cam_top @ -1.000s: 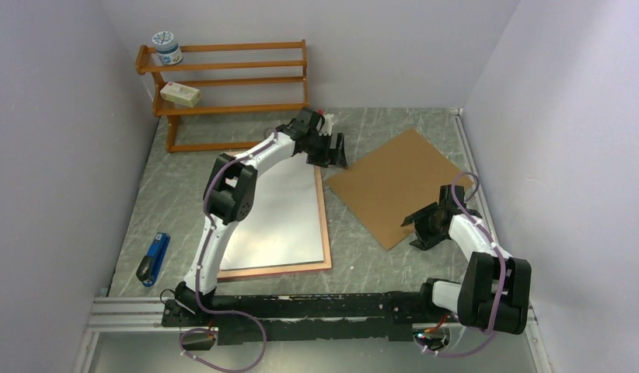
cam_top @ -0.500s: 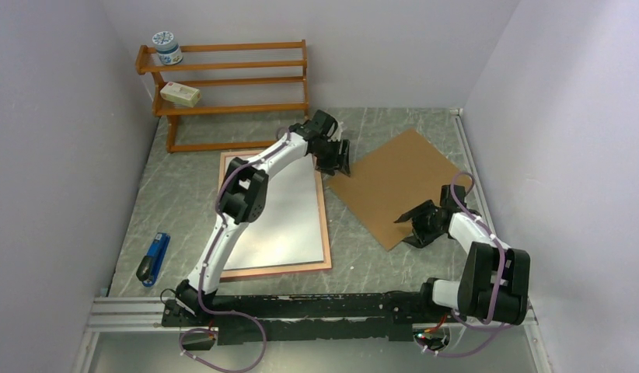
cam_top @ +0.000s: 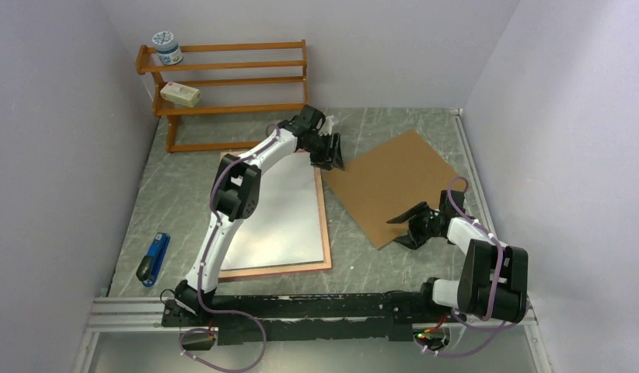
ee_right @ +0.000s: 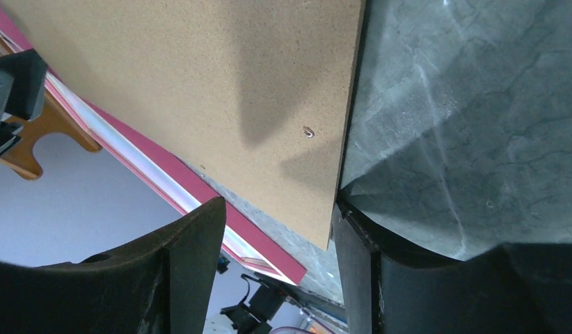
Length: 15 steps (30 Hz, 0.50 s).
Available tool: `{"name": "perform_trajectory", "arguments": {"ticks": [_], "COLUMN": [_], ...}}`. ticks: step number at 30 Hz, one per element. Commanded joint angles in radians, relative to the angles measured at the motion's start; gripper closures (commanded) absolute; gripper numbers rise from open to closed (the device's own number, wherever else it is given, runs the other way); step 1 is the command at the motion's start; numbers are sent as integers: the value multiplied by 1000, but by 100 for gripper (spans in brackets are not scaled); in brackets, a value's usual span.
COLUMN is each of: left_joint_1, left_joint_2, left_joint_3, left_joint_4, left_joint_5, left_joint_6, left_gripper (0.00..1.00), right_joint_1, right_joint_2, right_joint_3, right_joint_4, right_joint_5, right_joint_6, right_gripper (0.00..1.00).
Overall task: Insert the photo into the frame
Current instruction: Turn over the photo frame item at the center of the board.
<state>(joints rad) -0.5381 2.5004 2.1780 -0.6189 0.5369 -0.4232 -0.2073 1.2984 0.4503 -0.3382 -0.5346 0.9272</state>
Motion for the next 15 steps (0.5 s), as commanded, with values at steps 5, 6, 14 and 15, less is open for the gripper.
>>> {"name": "perform_trajectory", "arguments": {"ticks": [5,6,14,15], "left_joint_1": [-93,-94,-94,-94], "left_joint_2": [-141,-147,-257,-283], "left_joint_3": [-28,-33,-176,-207], "left_joint_4": [-34,-33,-80,-78], "left_joint_5": [305,302,129,121], "left_joint_6": [-28,-29,-30,-27], "left_gripper": [40,40,41,41], "right_joint_1": [19,19,19,20], "right_joint_2": [-39,-48,-41,-30], "right_joint_3": [-35,-32,-35,-38], "right_joint_4": [-19,-27,-15,-4], "right_joint_5": [172,179,123,109], "right_joint_6": [-28,-31,-79,-83], "right_gripper": [38,38,38,38]}}
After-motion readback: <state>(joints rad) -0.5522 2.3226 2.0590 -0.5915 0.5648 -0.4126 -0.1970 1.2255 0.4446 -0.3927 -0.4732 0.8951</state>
